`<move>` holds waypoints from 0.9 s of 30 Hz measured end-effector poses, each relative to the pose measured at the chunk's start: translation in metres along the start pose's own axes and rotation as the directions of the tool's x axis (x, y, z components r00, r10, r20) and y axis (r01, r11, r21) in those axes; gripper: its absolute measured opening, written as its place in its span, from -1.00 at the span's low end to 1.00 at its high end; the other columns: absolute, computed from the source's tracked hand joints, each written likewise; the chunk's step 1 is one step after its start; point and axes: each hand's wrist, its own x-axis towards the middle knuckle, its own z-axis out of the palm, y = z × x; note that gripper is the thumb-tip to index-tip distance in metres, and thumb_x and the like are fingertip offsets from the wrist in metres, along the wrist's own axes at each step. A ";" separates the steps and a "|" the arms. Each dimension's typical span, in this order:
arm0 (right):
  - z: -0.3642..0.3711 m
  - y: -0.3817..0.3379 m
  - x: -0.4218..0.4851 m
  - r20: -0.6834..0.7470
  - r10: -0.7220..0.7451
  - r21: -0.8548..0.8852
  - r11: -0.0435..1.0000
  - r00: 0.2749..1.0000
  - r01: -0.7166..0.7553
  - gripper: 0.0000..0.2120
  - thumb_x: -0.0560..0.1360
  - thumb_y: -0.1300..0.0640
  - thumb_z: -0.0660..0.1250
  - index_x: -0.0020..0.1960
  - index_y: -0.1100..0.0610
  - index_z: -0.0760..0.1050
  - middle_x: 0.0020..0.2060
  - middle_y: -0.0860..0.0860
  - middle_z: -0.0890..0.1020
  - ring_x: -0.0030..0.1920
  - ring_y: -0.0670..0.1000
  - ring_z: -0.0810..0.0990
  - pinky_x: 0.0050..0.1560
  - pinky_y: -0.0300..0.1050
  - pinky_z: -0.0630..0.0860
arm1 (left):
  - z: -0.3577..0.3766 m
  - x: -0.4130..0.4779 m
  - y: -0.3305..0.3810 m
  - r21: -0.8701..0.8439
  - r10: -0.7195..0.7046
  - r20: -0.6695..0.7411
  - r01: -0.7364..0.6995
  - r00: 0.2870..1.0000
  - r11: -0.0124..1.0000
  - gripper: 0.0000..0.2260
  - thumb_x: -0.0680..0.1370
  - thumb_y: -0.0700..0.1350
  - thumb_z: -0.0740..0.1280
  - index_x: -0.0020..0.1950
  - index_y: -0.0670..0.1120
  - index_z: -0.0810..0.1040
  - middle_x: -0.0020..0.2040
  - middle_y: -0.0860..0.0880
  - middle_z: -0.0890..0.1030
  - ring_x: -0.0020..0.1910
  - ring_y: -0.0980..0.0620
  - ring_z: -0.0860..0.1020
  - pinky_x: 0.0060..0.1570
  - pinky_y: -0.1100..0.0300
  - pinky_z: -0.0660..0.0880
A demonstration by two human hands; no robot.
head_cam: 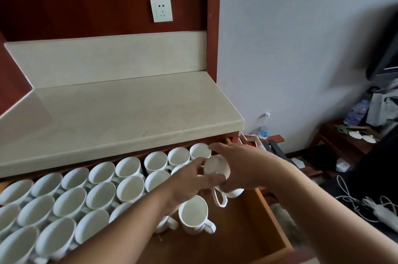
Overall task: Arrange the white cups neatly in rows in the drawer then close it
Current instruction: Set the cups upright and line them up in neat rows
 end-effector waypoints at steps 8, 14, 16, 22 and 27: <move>0.027 0.008 -0.001 -0.048 0.178 0.757 0.649 0.983 -0.080 -0.31 0.40 -0.13 0.56 0.44 -0.13 0.34 0.23 -0.10 0.55 0.10 -0.08 0.63 0.11 -0.05 0.64 | -0.001 -0.008 0.004 -0.635 -0.091 -0.058 0.034 0.994 0.772 -0.54 0.49 -0.11 0.52 0.32 -0.28 0.55 0.17 -0.29 0.66 0.10 -0.21 0.68 0.15 -0.11 0.63; 0.051 0.009 -0.006 0.145 0.201 0.972 0.152 0.969 -0.177 -0.57 0.47 0.31 0.48 0.28 0.07 0.48 0.12 0.19 0.60 0.05 0.19 0.70 0.13 0.29 0.61 | -0.004 -0.008 -0.018 -0.535 -0.150 -0.040 0.106 0.988 0.838 -0.50 0.46 -0.04 0.57 0.33 -0.19 0.58 0.18 -0.23 0.68 0.11 -0.19 0.67 0.27 -0.10 0.56; 0.054 0.018 -0.004 0.129 0.241 0.940 0.279 0.962 -0.196 -0.45 0.39 0.25 0.56 0.30 0.00 0.47 0.13 0.13 0.59 0.04 0.17 0.69 0.06 0.19 0.67 | -0.009 -0.007 -0.029 -0.287 -0.116 -0.120 0.077 0.986 0.955 -0.38 0.36 0.15 0.62 0.32 -0.07 0.58 0.17 -0.08 0.70 0.05 -0.04 0.68 0.22 -0.04 0.58; 0.076 0.024 0.006 0.082 0.299 0.325 0.893 0.951 -0.310 -0.19 0.29 0.00 0.59 0.44 -0.21 0.28 0.32 -0.02 0.34 0.21 0.05 0.46 0.18 0.02 0.61 | -0.019 -0.016 -0.068 0.761 0.096 -0.106 0.019 0.990 0.648 -0.20 0.33 0.30 0.54 0.50 0.16 0.33 0.39 0.19 0.37 0.39 0.14 0.34 0.28 0.22 0.40; 0.104 0.020 0.006 0.136 0.233 0.134 0.959 0.963 -0.251 -0.23 0.37 -0.02 0.49 0.47 -0.23 0.22 0.29 0.03 0.34 0.30 0.11 0.38 0.25 0.01 0.51 | -0.002 -0.010 -0.095 0.907 0.113 -0.003 -0.045 0.994 0.418 -0.13 0.38 0.25 0.45 0.61 0.09 0.16 0.54 0.04 0.17 0.55 -0.01 0.12 0.55 0.08 0.10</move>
